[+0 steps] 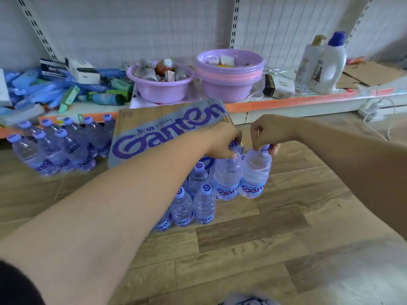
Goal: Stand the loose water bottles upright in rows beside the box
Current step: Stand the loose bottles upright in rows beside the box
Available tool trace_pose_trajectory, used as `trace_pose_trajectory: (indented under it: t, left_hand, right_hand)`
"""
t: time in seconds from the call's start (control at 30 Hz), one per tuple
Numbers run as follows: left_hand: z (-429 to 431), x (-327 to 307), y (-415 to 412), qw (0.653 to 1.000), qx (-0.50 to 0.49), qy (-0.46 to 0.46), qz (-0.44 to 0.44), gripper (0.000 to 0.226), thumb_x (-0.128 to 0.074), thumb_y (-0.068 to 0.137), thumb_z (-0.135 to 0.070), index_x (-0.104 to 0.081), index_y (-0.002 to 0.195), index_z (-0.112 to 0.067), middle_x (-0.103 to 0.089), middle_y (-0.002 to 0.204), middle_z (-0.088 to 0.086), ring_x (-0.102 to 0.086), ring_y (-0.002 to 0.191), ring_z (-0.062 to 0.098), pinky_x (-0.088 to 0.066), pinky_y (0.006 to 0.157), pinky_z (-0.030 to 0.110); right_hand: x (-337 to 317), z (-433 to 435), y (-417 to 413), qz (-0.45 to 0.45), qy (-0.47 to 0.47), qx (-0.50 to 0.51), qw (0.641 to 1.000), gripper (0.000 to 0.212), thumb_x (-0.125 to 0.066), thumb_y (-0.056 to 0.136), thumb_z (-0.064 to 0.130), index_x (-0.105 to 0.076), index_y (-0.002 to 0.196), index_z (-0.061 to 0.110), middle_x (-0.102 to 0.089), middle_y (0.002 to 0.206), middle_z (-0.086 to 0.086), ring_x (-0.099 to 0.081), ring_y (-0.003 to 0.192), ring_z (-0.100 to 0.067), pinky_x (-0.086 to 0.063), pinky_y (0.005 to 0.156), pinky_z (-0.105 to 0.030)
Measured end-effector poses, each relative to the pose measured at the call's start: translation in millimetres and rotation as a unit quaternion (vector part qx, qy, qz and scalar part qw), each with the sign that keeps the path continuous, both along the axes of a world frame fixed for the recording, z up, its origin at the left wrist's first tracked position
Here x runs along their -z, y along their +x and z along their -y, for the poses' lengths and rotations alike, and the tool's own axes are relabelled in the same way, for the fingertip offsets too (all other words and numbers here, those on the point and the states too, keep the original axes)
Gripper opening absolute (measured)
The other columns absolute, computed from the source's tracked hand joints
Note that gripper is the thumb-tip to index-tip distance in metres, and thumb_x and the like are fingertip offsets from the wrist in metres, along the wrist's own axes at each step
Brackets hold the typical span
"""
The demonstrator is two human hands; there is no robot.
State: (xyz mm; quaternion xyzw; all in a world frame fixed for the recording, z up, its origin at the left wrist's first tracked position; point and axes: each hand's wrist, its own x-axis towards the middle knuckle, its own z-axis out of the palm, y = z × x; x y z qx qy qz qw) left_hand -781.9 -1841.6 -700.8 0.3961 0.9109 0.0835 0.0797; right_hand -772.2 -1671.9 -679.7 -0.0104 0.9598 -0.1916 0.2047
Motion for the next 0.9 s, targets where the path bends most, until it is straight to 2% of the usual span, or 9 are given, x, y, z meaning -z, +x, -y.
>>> trace_pose_trajectory:
  t: [0.13,0.2,0.3,0.4,0.47,0.57,0.63,0.8,0.9]
  left_hand:
    - [-2,32,2,1.0,-0.004,-0.02,0.023,0.028,-0.067,0.08,-0.024,-0.058,0.1,-0.007,-0.052,0.095,0.006,-0.054,0.097,0.026,-0.043,0.075,0.032]
    - [-1,46,2,0.999,-0.008,-0.024,0.039,0.032,-0.067,0.08,-0.026,-0.056,0.104,-0.009,-0.051,0.101,0.006,-0.054,0.099,0.025,-0.044,0.076,0.032]
    - [-5,67,2,0.997,-0.013,-0.043,0.056,0.032,-0.064,0.081,-0.025,-0.057,0.108,-0.01,-0.053,0.108,0.008,-0.055,0.098,0.026,-0.048,0.077,0.036]
    - [-10,88,4,0.995,-0.02,-0.06,0.077,0.021,-0.061,0.083,-0.023,-0.056,0.1,-0.01,-0.048,0.103,0.005,-0.054,0.093,0.027,-0.046,0.074,0.037]
    - [-10,99,5,0.994,-0.026,-0.066,0.083,0.015,-0.061,0.085,-0.022,-0.051,0.091,-0.013,-0.046,0.104,0.004,-0.054,0.094,0.028,-0.045,0.074,0.039]
    - [-12,111,6,0.992,-0.036,-0.079,0.092,0.022,-0.061,0.087,-0.023,-0.053,0.106,-0.015,-0.039,0.102,0.001,-0.052,0.09,0.029,-0.044,0.071,0.038]
    - [-14,119,7,0.991,-0.04,-0.085,0.098,0.029,-0.061,0.087,-0.023,-0.052,0.114,-0.016,-0.041,0.106,0.003,-0.052,0.089,0.028,-0.04,0.067,0.036]
    - [-16,124,5,0.991,-0.038,-0.079,0.098,0.027,-0.059,0.086,-0.02,-0.051,0.111,-0.015,-0.043,0.106,0.003,-0.055,0.089,0.03,-0.047,0.071,0.041]
    - [-15,121,5,0.991,-0.025,-0.087,0.098,0.031,-0.06,0.085,-0.022,-0.051,0.114,-0.015,-0.046,0.11,0.004,-0.055,0.09,0.03,-0.049,0.073,0.042]
  right_hand:
    - [36,-2,-3,0.019,-0.001,0.004,1.0,0.011,-0.068,0.076,0.005,-0.057,0.076,0.008,-0.058,0.073,-0.011,-0.063,0.048,-0.024,-0.051,0.051,-0.023]
    - [54,-5,-6,0.025,-0.009,0.011,1.0,0.011,-0.066,0.075,0.004,-0.057,0.08,0.008,-0.057,0.076,-0.013,-0.064,0.049,-0.027,-0.051,0.052,-0.026]
    - [77,-6,-7,0.043,-0.009,0.016,0.999,0.012,-0.063,0.076,0.006,-0.057,0.086,0.008,-0.06,0.082,-0.015,-0.069,0.06,-0.034,-0.052,0.057,-0.029]
    - [98,-6,-6,0.052,-0.005,0.018,0.998,0.012,-0.064,0.075,0.007,-0.056,0.083,0.01,-0.063,0.089,-0.015,-0.073,0.071,-0.038,-0.054,0.062,-0.031]
    - [110,-7,-5,0.054,-0.009,0.02,0.998,0.011,-0.064,0.074,0.005,-0.056,0.081,0.011,-0.063,0.091,-0.013,-0.072,0.067,-0.037,-0.054,0.06,-0.03]
    - [126,-10,-5,0.05,-0.007,0.021,0.999,0.01,-0.063,0.075,0.006,-0.056,0.078,0.013,-0.063,0.091,-0.01,-0.069,0.056,-0.03,-0.056,0.065,-0.03]
    - [135,-12,-4,0.047,-0.004,0.018,0.999,0.01,-0.064,0.075,0.009,-0.055,0.075,0.015,-0.066,0.095,-0.011,-0.066,0.048,-0.022,-0.057,0.072,-0.03]
    - [141,-19,-4,0.038,-0.012,0.017,0.999,0.009,-0.063,0.078,0.012,-0.056,0.081,0.017,-0.061,0.091,-0.006,-0.061,0.034,-0.008,-0.054,0.068,-0.025]
    - [137,-19,-4,0.072,-0.003,0.003,0.997,0.013,-0.063,0.08,0.011,-0.053,0.081,0.02,-0.061,0.095,-0.013,-0.066,0.045,-0.018,-0.057,0.066,-0.028]
